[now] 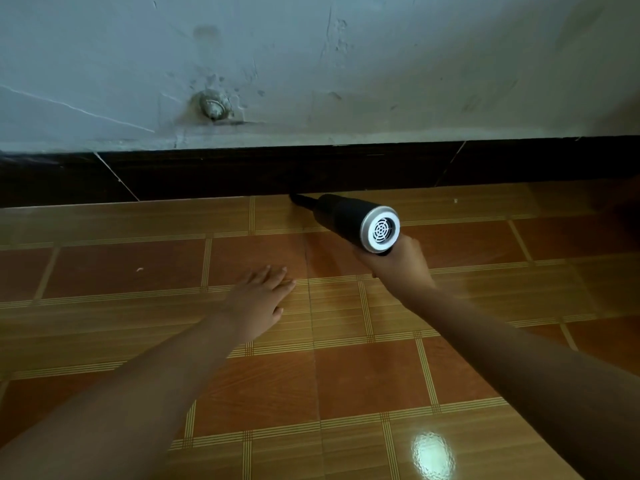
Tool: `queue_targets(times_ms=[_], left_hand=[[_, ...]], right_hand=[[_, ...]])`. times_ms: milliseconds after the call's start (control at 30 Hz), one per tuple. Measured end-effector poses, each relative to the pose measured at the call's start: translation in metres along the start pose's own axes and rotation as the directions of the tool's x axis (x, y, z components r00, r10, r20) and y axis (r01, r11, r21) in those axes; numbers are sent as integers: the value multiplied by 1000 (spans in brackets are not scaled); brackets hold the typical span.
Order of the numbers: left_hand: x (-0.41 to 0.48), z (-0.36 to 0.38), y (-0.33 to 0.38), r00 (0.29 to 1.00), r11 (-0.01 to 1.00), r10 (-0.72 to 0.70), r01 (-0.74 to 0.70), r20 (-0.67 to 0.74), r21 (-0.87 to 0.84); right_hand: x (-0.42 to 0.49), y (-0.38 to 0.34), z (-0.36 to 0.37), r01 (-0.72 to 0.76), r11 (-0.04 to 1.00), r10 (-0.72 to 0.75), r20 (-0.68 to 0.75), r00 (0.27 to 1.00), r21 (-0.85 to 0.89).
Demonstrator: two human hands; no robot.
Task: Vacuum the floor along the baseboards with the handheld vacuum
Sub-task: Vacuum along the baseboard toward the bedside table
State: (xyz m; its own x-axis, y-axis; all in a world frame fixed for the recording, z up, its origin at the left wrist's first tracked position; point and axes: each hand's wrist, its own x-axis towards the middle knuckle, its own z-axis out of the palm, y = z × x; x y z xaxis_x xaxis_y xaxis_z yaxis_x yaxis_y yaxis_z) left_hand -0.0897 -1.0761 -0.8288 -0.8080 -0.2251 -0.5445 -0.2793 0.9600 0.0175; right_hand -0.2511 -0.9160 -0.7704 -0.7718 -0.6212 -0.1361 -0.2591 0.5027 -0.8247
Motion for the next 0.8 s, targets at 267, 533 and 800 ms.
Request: queue_targets(times_ms=[267,533,800], left_hand=[[2,-1,3,999,1000,-11,10,38,14],[1,-6,6,995,999,-29,27,93,22],[0,-11,19,990,995,-54,42,131,88]], right_hand=[[-3,21,-4,386,763,-409,75,909,-518],[1,29,0,485,570,-540,142,829,-664],[-1,39,-19,483,528,-540,163,826,-698]])
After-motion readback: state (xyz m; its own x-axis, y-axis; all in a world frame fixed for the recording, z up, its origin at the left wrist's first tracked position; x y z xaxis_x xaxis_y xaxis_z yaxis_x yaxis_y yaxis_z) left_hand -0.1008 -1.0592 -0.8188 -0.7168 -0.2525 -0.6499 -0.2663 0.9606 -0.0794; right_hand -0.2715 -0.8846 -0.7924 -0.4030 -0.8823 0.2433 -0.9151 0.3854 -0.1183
